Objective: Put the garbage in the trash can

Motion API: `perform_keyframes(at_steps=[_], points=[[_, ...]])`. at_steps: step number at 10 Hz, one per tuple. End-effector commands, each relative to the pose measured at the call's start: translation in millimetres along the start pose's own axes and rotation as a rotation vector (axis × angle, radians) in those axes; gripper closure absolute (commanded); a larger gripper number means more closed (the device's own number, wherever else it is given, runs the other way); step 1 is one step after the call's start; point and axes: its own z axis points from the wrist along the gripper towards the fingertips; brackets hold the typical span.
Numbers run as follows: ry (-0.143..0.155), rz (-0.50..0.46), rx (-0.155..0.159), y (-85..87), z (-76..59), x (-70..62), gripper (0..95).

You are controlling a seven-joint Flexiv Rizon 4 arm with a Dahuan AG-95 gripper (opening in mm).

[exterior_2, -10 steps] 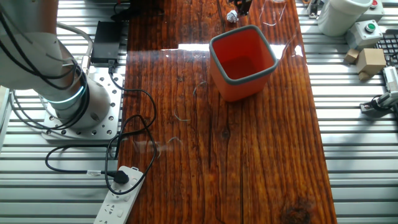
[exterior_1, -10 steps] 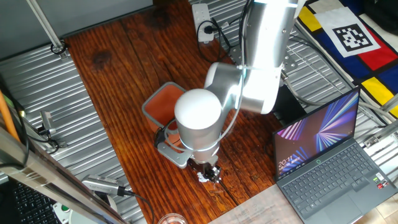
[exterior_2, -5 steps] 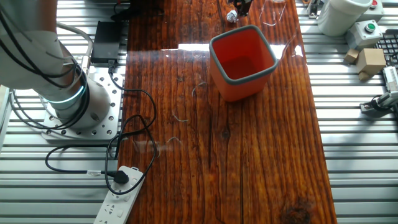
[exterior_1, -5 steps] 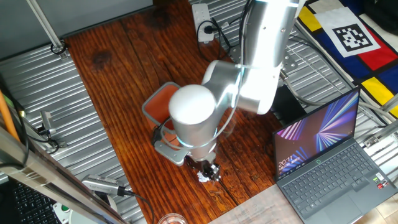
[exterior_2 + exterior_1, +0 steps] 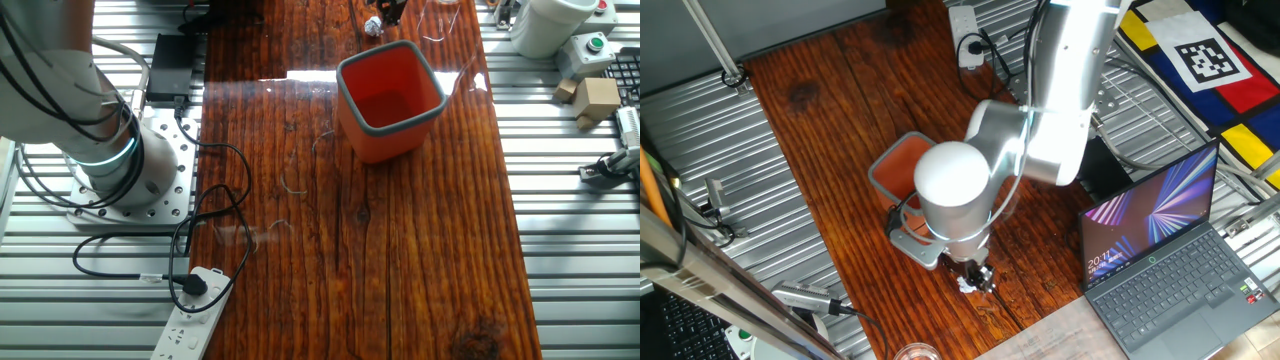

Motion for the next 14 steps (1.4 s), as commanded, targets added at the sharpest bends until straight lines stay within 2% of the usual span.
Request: perform_keyframes(at_steps=[1, 8, 11, 14], points=[[-0.013, 0.004, 0.004, -1.0, 7.8, -0.4, 38.0], [-0.043, 0.007, 0.025, -3.2, 26.3, -0.6, 38.0], [-0.061, 0.015, 0.034, -3.6, 28.5, -0.4, 95.0], [-0.062, 0.013, 0.034, -3.6, 28.7, -0.3, 95.0]])
